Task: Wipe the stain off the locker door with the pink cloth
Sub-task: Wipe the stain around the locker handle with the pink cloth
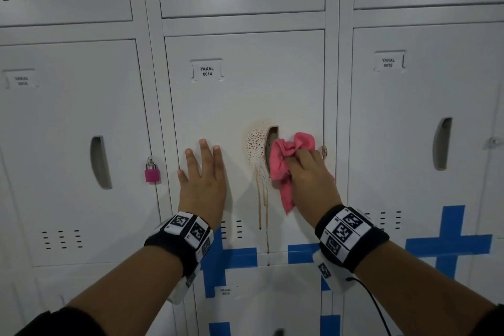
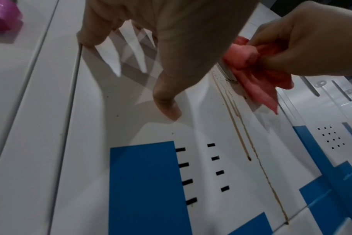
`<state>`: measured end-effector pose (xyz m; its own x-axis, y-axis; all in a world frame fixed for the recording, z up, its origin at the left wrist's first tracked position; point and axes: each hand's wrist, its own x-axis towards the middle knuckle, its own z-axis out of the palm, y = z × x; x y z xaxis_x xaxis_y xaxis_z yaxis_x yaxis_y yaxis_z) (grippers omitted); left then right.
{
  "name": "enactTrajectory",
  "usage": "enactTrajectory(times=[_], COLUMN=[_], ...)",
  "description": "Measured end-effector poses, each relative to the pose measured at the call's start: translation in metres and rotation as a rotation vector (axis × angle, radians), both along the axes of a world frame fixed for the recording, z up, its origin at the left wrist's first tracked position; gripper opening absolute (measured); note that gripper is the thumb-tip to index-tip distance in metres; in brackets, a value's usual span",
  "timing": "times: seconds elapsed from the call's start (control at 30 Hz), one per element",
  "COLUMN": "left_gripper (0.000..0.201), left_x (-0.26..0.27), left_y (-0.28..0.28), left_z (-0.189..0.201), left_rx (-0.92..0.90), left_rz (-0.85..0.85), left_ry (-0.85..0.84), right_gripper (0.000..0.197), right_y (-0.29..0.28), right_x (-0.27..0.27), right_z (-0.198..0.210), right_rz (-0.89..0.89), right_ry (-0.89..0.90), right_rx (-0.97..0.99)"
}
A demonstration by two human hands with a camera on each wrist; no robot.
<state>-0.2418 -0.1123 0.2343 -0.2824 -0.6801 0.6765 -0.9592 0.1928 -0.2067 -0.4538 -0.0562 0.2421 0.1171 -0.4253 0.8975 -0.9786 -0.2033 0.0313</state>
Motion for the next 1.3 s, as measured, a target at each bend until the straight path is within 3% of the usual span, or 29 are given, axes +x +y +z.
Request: enactTrajectory(times=[0.13,0.2,0.33,0.5,0.77,0.97,1.1,1.2,1.3], left_gripper=[0.123,0.123,0.111,0.107,0.104,0.096,0.104,0.104,0.1], left_x=[0.001,0.001,-0.001,-0.001,-0.001,-0.001,0.001,0.0,-0.001], left_y=[0.001,0.003,0.01,0.013,0.01,0.014,0.01,0.009,0.009], left_z=[0.0,0.003,0.008,0.009,0.007,0.01,0.007,0.006,0.007], left_rx=[0.025,0.042,0.092,0.108,0.082,0.081,0.065,0.063,0.075], left_rz=[-0.022,-0.022,-0.011,-0.012,-0.027,-0.027,-0.026,-0.028,-0.019], left_ry=[0.013,0.031,0.035,0.042,0.047,0.048,0.031,0.034,0.049], right_gripper=[0.035,0.039,0.042,0.044,0.044,0.028,0.031,0.024,0.021], right_y=[0.004,0.008,0.014,-0.006,-0.023,-0.012,0.0,0.004,0.01], right_x=[-0.011,-0.012,0.002,0.021,0.021,0.025,0.023,0.019,0.015], right_z=[-0.009,-0.002,0.041,0.081,0.055,0.023,0.009,0.012,0.033], right_rz=[0.062,0.116,0.168,0.105,0.088,0.14,0.166,0.201,0.235], right_ry=[-0.003,-0.058,-0.11,-0.06,0.187,0.292,0.331,0.329,0.201], right_rx=[0.09,0.039,-0.151,-0.041,-0.051,0.113,0.224,0.17,-0.017])
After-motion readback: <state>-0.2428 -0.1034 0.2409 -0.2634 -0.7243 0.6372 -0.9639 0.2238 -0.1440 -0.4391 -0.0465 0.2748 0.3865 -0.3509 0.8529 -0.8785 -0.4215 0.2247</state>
